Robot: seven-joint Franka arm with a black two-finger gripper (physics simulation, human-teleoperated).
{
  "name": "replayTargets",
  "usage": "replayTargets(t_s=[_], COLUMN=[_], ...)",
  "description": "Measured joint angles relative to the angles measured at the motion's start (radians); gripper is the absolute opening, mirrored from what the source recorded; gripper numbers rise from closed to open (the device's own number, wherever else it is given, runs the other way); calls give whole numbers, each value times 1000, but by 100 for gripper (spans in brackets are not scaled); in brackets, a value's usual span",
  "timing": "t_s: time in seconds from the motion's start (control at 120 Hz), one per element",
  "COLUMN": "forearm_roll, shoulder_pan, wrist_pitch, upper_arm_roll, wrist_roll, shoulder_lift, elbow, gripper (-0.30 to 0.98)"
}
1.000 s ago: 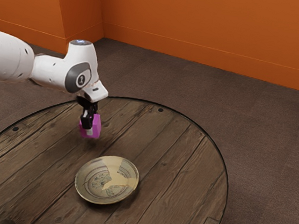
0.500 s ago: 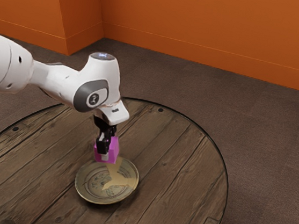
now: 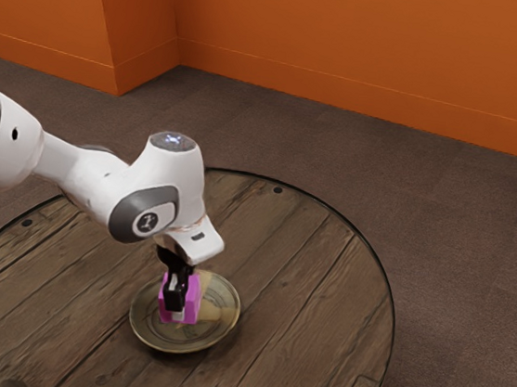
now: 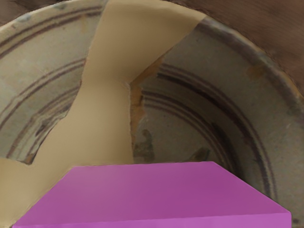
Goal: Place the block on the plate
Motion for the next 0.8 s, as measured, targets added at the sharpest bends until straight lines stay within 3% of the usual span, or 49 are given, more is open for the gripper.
replayTargets(t_s=[0.2, 0.458, 0.8], forearm_roll=[-1, -3, 14], shoulder_pan=[11, 14, 45], wrist_pitch=[24, 27, -57], upper_arm_roll=[1, 2, 11], wrist_roll=[-59, -104, -144], shoulder_lift=[36, 18, -30], elbow=[0, 9, 104], gripper=[42, 60, 67])
